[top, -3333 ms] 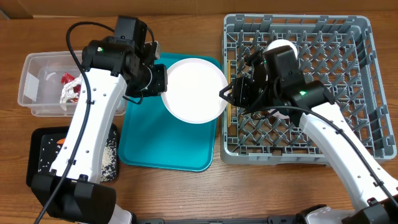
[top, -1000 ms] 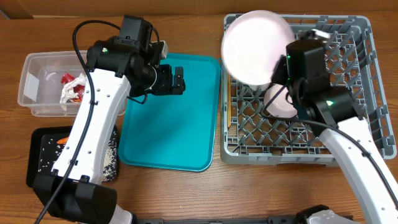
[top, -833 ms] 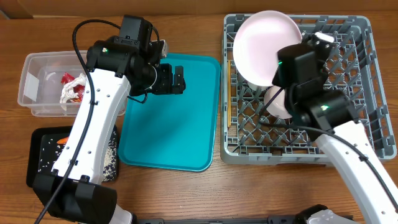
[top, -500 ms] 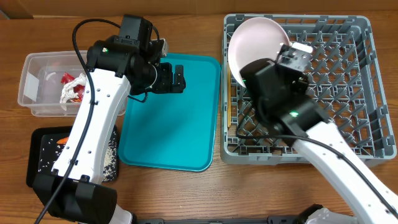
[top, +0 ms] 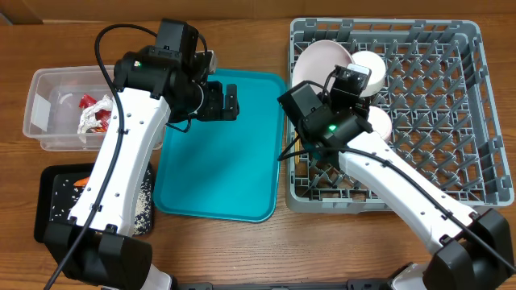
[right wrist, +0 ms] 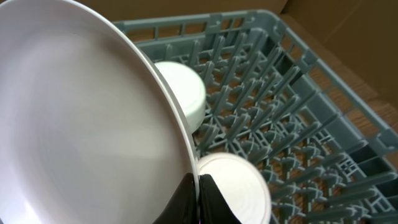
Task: Sort waste into correct bins and load items into the dishwasher
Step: 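Lower the plate into the rack and open the right gripper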
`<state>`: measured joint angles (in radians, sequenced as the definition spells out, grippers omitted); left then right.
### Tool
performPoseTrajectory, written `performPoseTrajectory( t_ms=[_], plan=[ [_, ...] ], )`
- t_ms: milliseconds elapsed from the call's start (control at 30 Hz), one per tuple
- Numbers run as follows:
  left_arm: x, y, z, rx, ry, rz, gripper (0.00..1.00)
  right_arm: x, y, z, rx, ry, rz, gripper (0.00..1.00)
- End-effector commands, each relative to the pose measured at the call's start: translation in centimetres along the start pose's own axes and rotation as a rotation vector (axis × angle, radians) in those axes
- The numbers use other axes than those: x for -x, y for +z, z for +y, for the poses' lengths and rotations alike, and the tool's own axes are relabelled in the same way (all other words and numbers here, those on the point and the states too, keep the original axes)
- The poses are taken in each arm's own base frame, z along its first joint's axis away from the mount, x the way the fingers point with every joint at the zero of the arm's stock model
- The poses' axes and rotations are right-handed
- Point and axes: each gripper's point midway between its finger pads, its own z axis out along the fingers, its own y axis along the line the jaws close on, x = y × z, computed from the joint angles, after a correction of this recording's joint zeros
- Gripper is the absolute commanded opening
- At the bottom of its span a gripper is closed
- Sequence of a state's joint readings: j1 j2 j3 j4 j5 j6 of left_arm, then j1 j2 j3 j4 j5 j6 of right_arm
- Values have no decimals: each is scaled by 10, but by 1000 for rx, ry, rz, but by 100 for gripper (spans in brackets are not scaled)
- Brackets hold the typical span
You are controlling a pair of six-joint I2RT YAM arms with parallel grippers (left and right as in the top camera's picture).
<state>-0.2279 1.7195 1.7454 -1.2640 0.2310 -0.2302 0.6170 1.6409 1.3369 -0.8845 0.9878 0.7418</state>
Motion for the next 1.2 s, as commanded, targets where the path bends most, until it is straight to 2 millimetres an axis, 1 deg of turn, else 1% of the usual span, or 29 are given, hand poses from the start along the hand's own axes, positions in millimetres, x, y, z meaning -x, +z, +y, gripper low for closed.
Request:
performPoseTrajectory(
  t_ms=[0, 100, 167, 233, 367, 400, 467, 600, 733, 933, 1033, 1100, 1133, 1167],
  plan=[
    [-1, 5, 5, 27, -3, 11, 100, -4, -2, 11, 53, 34, 37, 4],
    [-1, 5, 5, 27, -3, 11, 100, -8, -3, 15, 76, 35, 59, 4],
    [-1, 5, 5, 27, -3, 11, 100, -8, -3, 14, 71, 31, 58, 4],
    [-1, 5, 5, 27, -3, 11, 100, -1, -2, 6, 28, 27, 18, 4],
    [-1, 5, 5, 27, -3, 11, 100, 23, -5, -21, -126, 8, -134, 4],
    [-1, 5, 5, 28, -3, 11, 100, 29, -6, -27, -162, -36, -164, 4],
    [-1, 5, 5, 27, -3, 10, 100, 29, -6, -27, -171, -127, -157, 4],
    [1, 6, 5, 25, -2, 3, 100, 21, -6, -28, -166, -196, -123, 4],
    [0, 6, 5, 26, -2, 4, 100, 3, -6, -16, -94, -228, -41, 4],
    [0, 5, 6, 33, -2, 3, 100, -5, -8, -9, -57, -234, -12, 4],
    [0, 5, 6, 33, -2, 3, 100, -17, -6, -3, -20, -251, 43, 4],
    [1, 5, 6, 33, -1, 2, 100, -23, -4, -2, -20, -272, 63, 4],
    [1, 5, 6, 32, -2, 2, 100, -21, -4, -5, -43, -288, 51, 4],
    [1, 5, 6, 32, -2, 1, 100, -16, -4, -10, -75, -300, 20, 4]
  ],
)
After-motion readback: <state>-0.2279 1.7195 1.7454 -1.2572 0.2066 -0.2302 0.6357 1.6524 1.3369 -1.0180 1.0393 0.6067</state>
